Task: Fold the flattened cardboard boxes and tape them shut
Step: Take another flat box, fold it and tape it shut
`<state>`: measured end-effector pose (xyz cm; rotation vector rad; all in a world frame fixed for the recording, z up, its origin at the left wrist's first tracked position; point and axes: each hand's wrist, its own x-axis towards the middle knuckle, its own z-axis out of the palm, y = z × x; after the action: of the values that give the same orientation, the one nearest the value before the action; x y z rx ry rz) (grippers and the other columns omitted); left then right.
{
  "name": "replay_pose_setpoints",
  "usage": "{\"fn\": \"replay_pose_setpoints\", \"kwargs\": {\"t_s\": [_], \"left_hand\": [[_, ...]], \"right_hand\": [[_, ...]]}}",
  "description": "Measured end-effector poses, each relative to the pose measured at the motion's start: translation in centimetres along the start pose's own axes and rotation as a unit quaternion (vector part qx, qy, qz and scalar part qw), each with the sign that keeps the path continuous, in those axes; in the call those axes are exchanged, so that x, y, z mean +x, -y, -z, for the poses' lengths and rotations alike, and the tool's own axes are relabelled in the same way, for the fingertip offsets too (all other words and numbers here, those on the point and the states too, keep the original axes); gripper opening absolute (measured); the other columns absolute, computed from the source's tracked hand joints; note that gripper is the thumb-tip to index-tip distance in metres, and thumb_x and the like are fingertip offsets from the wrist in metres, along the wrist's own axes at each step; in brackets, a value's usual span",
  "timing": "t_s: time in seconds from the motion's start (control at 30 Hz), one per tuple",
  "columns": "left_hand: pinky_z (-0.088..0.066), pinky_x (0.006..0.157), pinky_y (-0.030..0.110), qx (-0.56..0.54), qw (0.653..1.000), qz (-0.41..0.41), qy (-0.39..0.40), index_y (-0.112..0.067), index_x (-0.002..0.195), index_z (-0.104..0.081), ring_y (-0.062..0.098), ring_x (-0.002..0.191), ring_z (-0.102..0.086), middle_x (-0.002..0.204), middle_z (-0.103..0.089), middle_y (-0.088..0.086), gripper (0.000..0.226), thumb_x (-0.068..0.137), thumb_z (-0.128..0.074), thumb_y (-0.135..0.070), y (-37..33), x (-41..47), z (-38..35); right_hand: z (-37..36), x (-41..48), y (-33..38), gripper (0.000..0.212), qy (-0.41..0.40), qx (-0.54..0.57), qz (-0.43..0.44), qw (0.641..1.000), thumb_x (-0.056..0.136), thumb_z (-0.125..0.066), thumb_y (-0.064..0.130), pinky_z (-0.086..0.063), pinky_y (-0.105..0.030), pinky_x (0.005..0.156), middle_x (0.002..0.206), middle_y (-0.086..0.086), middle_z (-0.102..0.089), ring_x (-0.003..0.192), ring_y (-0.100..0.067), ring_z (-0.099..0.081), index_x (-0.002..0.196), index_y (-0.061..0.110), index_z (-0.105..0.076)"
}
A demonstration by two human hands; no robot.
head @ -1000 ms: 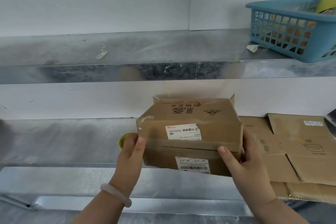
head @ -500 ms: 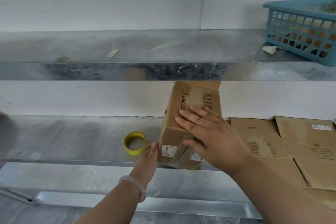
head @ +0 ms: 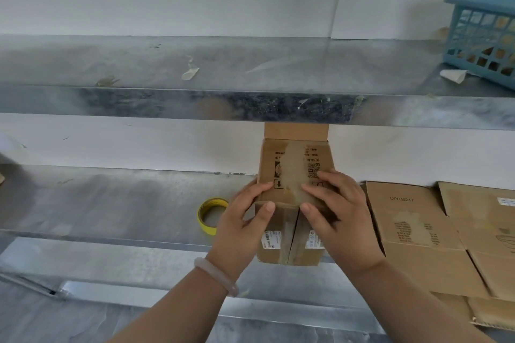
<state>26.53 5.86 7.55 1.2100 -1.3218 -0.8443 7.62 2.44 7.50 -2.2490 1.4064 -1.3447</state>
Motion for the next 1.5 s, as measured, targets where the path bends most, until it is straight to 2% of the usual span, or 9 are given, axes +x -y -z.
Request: {"fn": "replay_pose_setpoints", "kwargs": {"t_s": [0.23, 0.37, 0.5, 0.63, 0.7, 0.83, 1.07, 1.33, 1.5], "left_hand": [[-0.055, 0.089, 0.037, -0.025, 0.994, 0.095, -0.055, -0.041, 0.092, -0.065, 0.016, 0.108, -0.060, 0.119, -0.060, 0.000, 0.016, 0.081, -0.071, -0.032, -0.5, 1.8, -1.3], [-0.042, 0.093, 0.010, 0.044, 0.999, -0.003, -0.001, -0.042, 0.111, -0.060, -0.003, 0.116, -0.048, 0.128, -0.050, -0.005, 0.018, 0.094, -0.054, -0.037, -0.3, 1.1, -0.6], [-0.041, 0.106, 0.025, 0.054, 0.996, -0.044, 0.062, -0.031, 0.134, -0.049, 0.007, 0.129, -0.042, 0.138, -0.046, -0.001, 0.037, 0.097, -0.043, -0.038, 0.7, 1.3, 0.8], [-0.048, 0.096, 0.023, -0.050, 0.994, 0.031, 0.093, -0.031, 0.142, -0.043, 0.005, 0.125, -0.051, 0.134, -0.056, -0.014, 0.044, 0.098, -0.044, -0.038, 3.1, 1.8, 3.9], [-0.045, 0.089, 0.014, 0.100, 0.992, 0.070, 0.033, -0.038, 0.133, -0.051, 0.000, 0.115, -0.055, 0.129, -0.058, -0.013, 0.037, 0.096, -0.051, -0.038, 5.7, 1.8, 6.2], [-0.038, 0.108, 0.037, 0.495, 0.859, 0.073, 0.111, -0.024, 0.138, -0.051, 0.022, 0.135, -0.040, 0.139, -0.052, -0.002, 0.050, 0.089, -0.062, -0.029, 12.3, 0.7, 10.4], [-0.054, 0.075, 0.038, 0.591, 0.789, -0.052, 0.163, -0.027, 0.079, -0.071, 0.024, 0.082, -0.066, 0.081, -0.067, -0.007, 0.036, 0.050, -0.093, -0.027, 13.5, 2.4, 11.5], [-0.041, 0.081, 0.016, 0.319, 0.936, -0.073, 0.131, -0.025, 0.103, -0.062, 0.007, 0.095, -0.056, 0.102, -0.060, -0.014, 0.013, 0.090, -0.063, -0.024, 8.4, 1.3, 13.3], [-0.045, 0.088, 0.020, 0.164, 0.966, -0.110, 0.165, -0.022, 0.104, -0.063, 0.013, 0.103, -0.061, 0.104, -0.064, -0.012, 0.027, 0.087, -0.055, -0.041, 1.0, 1.0, 14.4]], "right_hand": [[-1.3, 0.0, 0.8, 0.018, -0.029, 0.113, -0.120, 0.986, 0.086, -0.072, 0.025, -0.031, -0.027, 0.115, 0.131, 0.006, -0.056, 0.137, -0.007, -0.037, 0.104, 0.022, -0.074], [-0.8, -0.1, 0.4, 0.027, -0.010, 0.139, -0.122, 0.983, 0.095, -0.054, 0.022, -0.022, -0.009, 0.112, 0.140, 0.014, -0.049, 0.141, 0.001, -0.030, 0.118, 0.031, -0.064], [-0.4, 0.3, 0.4, 0.031, 0.029, 0.087, -0.103, 0.990, 0.095, -0.051, 0.035, -0.015, -0.007, 0.112, 0.150, 0.009, -0.040, 0.144, 0.001, -0.023, 0.126, 0.034, -0.055], [0.8, 0.4, 0.3, 0.045, 0.069, 0.001, -0.074, 0.995, 0.090, -0.045, 0.056, -0.020, -0.024, 0.116, 0.154, 0.014, -0.032, 0.146, -0.005, -0.020, 0.129, 0.037, -0.057], [1.4, 0.1, 0.3, 0.050, 0.072, -0.047, -0.028, 0.996, 0.091, -0.046, 0.056, -0.028, -0.041, 0.116, 0.153, 0.009, -0.038, 0.147, -0.012, -0.024, 0.131, 0.029, -0.060], [2.0, -0.7, 0.6, 0.055, 0.091, -0.124, 0.040, 0.987, 0.097, -0.038, 0.057, -0.033, -0.057, 0.113, 0.151, 0.003, -0.042, 0.148, -0.018, -0.024, 0.137, 0.022, -0.056], [0.9, -0.8, 2.8, 0.058, 0.082, -0.164, 0.059, 0.981, 0.098, -0.039, 0.053, -0.030, -0.058, 0.114, 0.150, 0.000, -0.044, 0.148, -0.020, -0.026, 0.144, 0.018, -0.047], [-1.1, 0.9, 8.6, 0.049, 0.051, -0.160, 0.146, 0.975, 0.097, -0.051, 0.038, -0.026, -0.047, 0.119, 0.142, -0.002, -0.053, 0.143, -0.021, -0.035, 0.138, 0.012, -0.054], [-2.7, 2.6, 12.3, 0.065, 0.163, -0.072, -0.049, 0.983, 0.086, -0.048, 0.064, -0.019, 0.004, 0.098, 0.132, 0.014, -0.056, 0.123, 0.005, -0.041, 0.139, 0.028, -0.053]]}}
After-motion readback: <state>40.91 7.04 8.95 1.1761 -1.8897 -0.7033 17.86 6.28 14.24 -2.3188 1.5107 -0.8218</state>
